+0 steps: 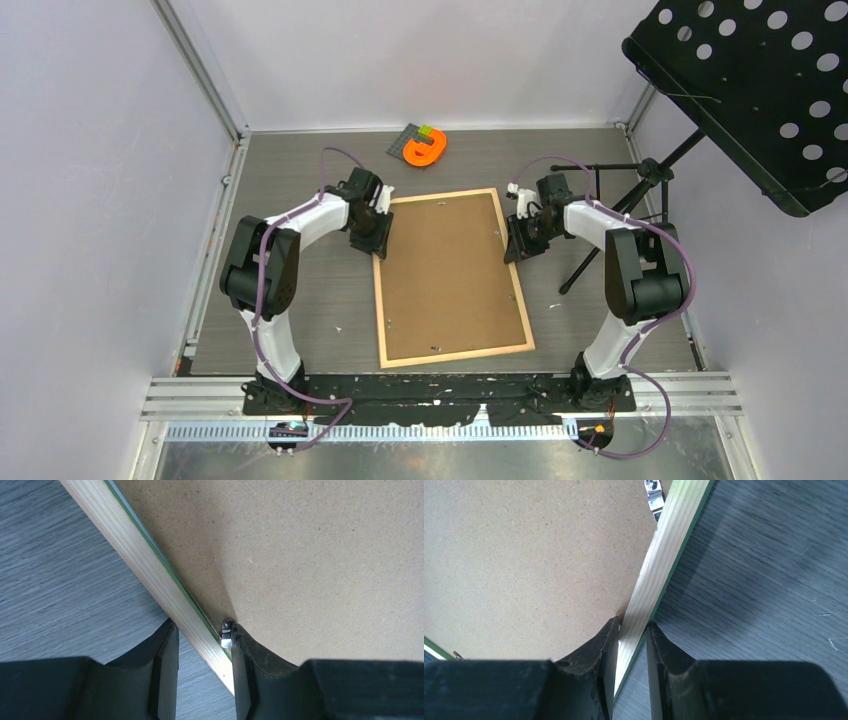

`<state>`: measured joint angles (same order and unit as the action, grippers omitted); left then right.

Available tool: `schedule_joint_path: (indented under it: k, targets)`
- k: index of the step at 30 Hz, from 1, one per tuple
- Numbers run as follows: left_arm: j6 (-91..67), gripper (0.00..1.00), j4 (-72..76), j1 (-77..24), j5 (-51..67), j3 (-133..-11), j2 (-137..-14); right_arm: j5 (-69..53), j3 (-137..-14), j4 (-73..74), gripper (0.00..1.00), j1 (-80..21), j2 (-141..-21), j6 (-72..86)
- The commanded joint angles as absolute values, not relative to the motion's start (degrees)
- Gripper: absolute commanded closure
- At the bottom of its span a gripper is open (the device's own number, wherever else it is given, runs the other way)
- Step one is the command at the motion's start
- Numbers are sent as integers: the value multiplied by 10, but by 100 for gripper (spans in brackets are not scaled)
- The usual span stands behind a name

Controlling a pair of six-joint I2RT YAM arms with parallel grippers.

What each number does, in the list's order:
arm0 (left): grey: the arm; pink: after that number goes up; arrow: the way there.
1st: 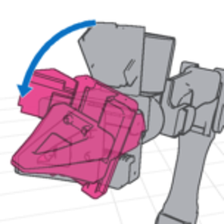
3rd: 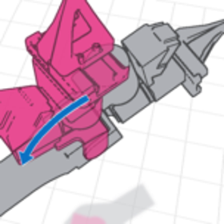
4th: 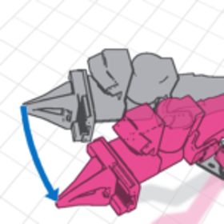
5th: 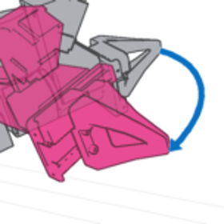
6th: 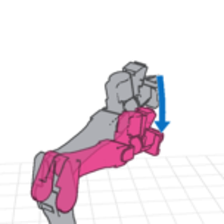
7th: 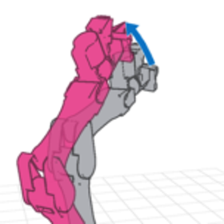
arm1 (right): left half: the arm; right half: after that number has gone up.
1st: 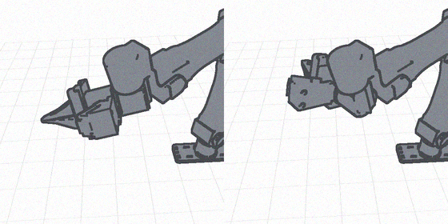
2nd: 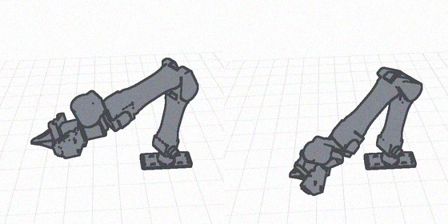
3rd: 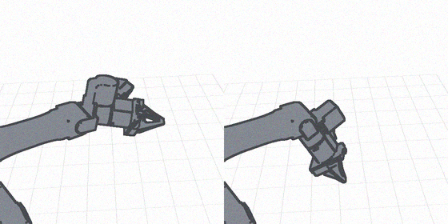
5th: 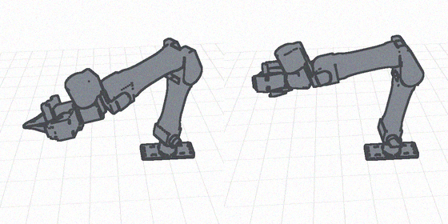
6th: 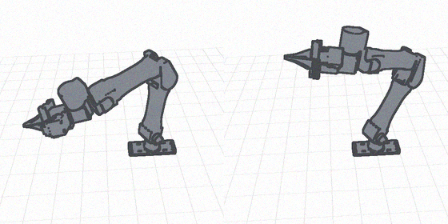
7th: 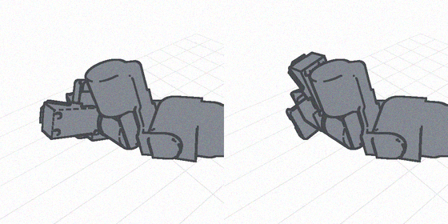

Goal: Put the photo into the frame
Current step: Install the photo frame at the center of the board.

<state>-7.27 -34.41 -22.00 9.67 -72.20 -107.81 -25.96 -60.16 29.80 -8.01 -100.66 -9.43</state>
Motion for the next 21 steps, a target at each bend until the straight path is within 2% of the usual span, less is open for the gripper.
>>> schedule_joint_path:
  k: [1,6,15,21]
  targets:
    - [-45,70,-392,-222,110,-712,-1077,-284,-608,297,94,-75,-1004,-105]
    - [-44,61,-399,-222,108,-710,-1083,-285,-607,297,94,-75,-1002,-105]
    - [-36,62,-413,-222,108,-708,-1085,-287,-607,297,94,-73,-1003,-105]
    - [-33,51,-420,-222,122,-720,-1076,-288,-607,297,94,-73,-1003,-105]
